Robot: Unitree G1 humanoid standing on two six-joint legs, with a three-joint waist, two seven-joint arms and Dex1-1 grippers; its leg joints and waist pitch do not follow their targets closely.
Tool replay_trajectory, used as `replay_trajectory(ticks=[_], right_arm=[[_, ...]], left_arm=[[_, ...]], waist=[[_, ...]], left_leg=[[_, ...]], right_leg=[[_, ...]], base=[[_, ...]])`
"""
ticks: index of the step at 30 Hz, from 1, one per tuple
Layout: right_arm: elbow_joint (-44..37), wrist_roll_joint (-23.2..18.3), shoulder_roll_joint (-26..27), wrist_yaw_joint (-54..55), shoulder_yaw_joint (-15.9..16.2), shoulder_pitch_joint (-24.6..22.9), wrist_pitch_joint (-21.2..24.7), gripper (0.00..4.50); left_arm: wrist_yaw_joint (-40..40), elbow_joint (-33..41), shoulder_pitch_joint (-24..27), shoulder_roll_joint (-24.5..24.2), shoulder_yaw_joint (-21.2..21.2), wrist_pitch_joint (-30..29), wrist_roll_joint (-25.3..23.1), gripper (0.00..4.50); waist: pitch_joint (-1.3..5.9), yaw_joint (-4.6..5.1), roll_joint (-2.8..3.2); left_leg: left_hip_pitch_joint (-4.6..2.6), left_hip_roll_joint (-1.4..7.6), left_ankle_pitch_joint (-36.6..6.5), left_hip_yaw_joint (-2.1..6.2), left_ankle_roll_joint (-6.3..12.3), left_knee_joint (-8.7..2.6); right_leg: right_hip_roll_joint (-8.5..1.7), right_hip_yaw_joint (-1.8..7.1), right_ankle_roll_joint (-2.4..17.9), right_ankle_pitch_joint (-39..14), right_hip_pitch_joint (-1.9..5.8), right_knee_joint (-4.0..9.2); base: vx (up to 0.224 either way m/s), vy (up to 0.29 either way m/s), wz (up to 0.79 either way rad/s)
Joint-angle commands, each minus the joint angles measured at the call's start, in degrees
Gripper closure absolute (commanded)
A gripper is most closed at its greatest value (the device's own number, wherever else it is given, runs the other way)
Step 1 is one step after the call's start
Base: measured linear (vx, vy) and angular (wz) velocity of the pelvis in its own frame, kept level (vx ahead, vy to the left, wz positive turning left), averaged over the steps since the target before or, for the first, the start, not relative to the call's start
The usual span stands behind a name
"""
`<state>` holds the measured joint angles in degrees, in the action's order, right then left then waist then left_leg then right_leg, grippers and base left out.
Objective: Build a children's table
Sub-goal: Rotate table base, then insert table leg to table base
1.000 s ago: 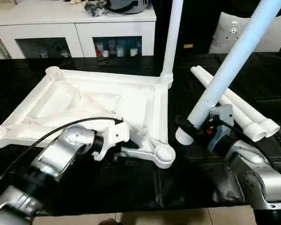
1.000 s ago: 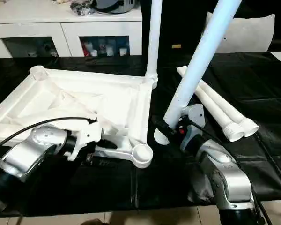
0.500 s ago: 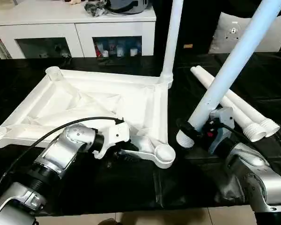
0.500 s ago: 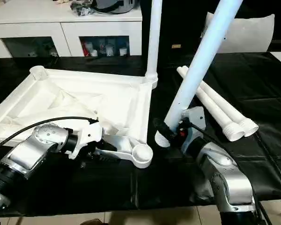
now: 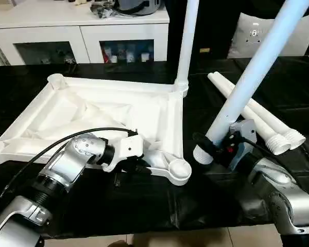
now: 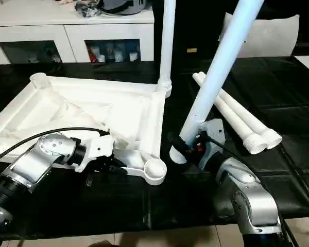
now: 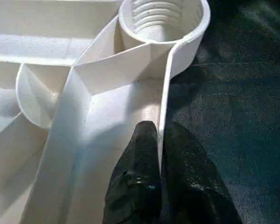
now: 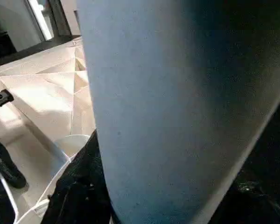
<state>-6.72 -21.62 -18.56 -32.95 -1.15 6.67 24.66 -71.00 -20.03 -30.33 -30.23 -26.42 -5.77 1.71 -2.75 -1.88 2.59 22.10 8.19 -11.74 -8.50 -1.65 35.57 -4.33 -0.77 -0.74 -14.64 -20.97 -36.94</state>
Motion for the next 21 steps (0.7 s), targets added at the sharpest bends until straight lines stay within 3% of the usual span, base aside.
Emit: replay_trajectory(ticks=[1,7,11,15,18,19,21], right_arm=[[-1.5,0.3,-0.3,-0.3,0.3,0.7,-0.4,2.57],[-1.5,-0.1,0.1,0.1,0.3,1.0,0.0,2.57],[-1.1,-1.6,1.2,0.6,-0.1,2.6,1.5,2.57],[-1.2,-2.1,0.8,-1.1,1.1,4.0,2.6,2.57],[-1.0,-2.3,0.5,-2.2,2.3,5.4,4.0,2.57],[-0.5,-2.4,0.4,-2.9,2.9,6.4,4.5,2.57],[0.3,-2.2,0.2,-3.8,3.5,7.5,4.8,2.57]], left_arm=[[0.7,-0.8,-0.1,-0.2,-0.7,-1.0,-1.1,4.47],[4.8,-1.6,-0.5,2.4,0.7,-6.4,-1.5,4.50],[10.8,-0.7,-0.2,6.8,3.5,-12.5,0.1,4.50],[10.9,1.6,1.1,7.5,3.1,-12.5,0.1,4.50],[11.0,2.4,1.7,7.6,2.7,-13.0,-0.1,4.50],[11.3,2.3,1.8,7.8,2.6,-13.4,-0.2,4.50],[11.7,2.2,1.8,8.1,2.7,-13.9,-0.5,4.50]], waist=[[3.24,-0.24,-0.51],[3.05,-0.36,-0.46],[2.99,-0.21,-0.63],[3.14,-0.21,-0.91],[3.27,-0.36,-0.72],[3.14,-0.26,-1.21],[3.12,-0.33,-0.90]], left_leg=[[-0.82,4.03,-6.2,0.97,3.25,-4.84],[-0.92,4.08,-7.9,0.89,2.69,-4.93],[-0.75,4.06,-8.1,0.90,2.46,-5.01],[-0.66,4.05,-6.4,0.85,3.28,-4.80],[-0.70,4.03,-4.9,0.80,4.07,-4.69],[-0.60,4.00,-5.2,0.76,4.22,-4.76],[-0.68,4.07,-5.4,0.81,4.08,-4.79]], right_leg=[[-3.89,1.77,16.4,3.9,2.12,4.19],[-4.04,1.87,16.6,0.6,2.03,4.48],[-3.98,1.82,16.5,-0.7,2.11,4.66],[-3.99,1.91,16.2,1.5,2.15,4.64],[-3.83,1.81,16.3,3.8,2.16,4.41],[-3.77,1.78,16.2,3.5,2.17,4.49],[-3.84,1.74,16.3,2.7,2.05,4.43]], base=[[0.000,0.000,0.00],[0.000,0.000,0.00],[0.000,0.000,0.00],[0.000,0.000,0.00],[0.000,0.000,0.00],[0.000,0.000,0.00],[0.000,0.000,0.00]])
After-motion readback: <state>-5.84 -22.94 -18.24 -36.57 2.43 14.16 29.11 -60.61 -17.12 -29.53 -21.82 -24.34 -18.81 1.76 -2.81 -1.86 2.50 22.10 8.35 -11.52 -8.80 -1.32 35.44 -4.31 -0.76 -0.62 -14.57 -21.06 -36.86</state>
